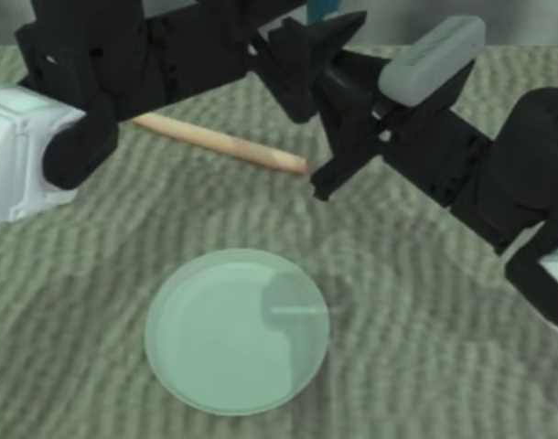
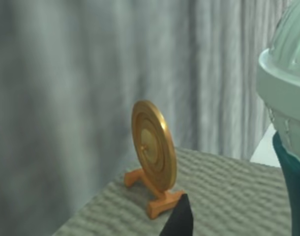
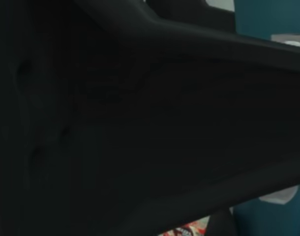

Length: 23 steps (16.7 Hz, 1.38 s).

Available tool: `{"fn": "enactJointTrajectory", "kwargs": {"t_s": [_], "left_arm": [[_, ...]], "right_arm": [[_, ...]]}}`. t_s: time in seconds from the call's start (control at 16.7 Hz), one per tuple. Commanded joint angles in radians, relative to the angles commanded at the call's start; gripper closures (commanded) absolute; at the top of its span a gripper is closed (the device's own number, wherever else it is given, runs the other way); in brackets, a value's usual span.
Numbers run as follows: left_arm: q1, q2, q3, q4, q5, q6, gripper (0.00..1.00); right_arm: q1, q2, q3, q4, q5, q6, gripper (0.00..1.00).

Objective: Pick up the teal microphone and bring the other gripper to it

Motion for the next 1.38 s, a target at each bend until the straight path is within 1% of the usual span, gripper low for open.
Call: {"fn": "enactJointTrajectory", "kwargs": {"t_s": [0.24,0.3,0.78,1.38], "left_arm": [[0.0,0.0,0.0,0.0,0.0,0.0,0.98],[0.0,0.0,0.0,0.0,0.0,0.0,1.0],[0.0,0.0,0.0,0.0,0.0,0.0,1.0],[0.0,0.0,0.0,0.0,0.0,0.0,1.0]], "right_arm": [[0.0,0.0,0.0,0.0,0.0,0.0,1.0],[0.0,0.0,0.0,0.0,0.0,0.0,1.0],[0.0,0.0,0.0,0.0,0.0,0.0,1.0],[0.0,0.0,0.0,0.0,0.0,0.0,0.25]]}}
